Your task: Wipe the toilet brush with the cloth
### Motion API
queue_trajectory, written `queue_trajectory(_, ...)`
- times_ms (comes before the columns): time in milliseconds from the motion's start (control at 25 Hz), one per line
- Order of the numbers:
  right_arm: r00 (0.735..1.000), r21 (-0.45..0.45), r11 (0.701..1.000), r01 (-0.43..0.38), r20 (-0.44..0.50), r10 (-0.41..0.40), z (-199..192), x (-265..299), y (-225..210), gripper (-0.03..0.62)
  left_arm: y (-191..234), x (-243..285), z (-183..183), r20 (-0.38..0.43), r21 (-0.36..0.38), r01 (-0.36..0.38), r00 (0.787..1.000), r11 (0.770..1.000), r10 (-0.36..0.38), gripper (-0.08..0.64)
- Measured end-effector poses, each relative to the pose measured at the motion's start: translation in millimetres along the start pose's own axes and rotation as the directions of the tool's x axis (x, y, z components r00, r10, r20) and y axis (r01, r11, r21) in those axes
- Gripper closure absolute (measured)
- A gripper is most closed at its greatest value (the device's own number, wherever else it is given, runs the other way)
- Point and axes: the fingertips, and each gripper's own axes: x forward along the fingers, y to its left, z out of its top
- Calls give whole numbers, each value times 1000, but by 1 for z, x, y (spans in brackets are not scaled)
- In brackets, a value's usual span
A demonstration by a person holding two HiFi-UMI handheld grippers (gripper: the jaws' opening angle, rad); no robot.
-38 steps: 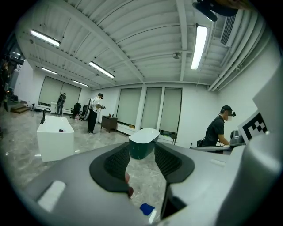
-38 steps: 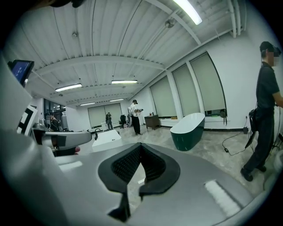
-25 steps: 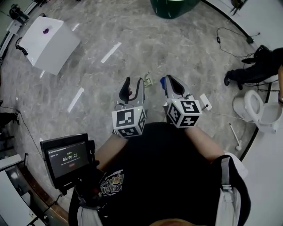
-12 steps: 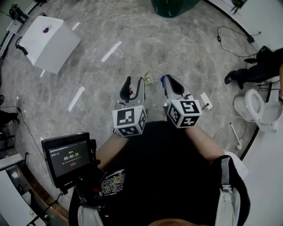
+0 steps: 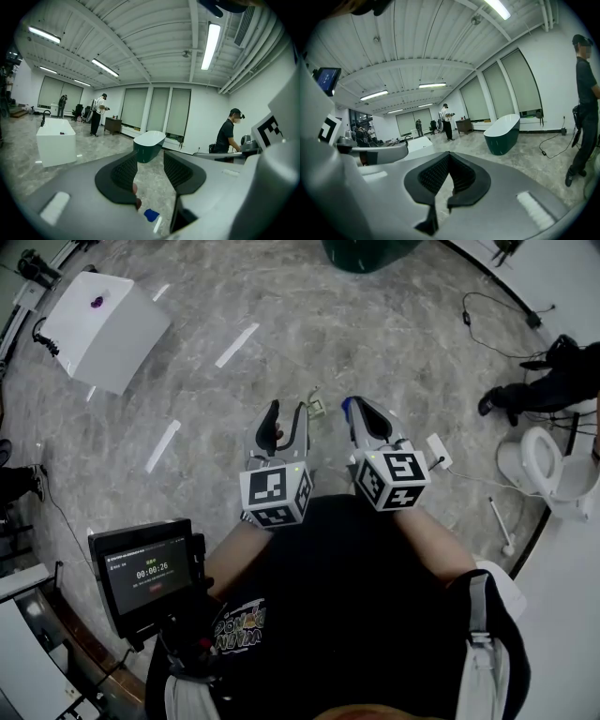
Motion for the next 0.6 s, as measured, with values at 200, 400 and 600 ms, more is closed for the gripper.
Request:
queue_trajectory(200,1000,4,1000,-2,1,2,-1,1,1,592,1,-1,-1,-2,3,-1,1000,1000,1,383)
queue_trajectory(400,1000,3,1000,-7,3,7,0,1,3,592,2,-1,-1,-1,3,-3,1000,1000,3,383)
queue_trajectory(600,1000,4,1000,-4,6,4,0,1,2,592,2,0,0,-1,6,-1,1000,1000,1,384)
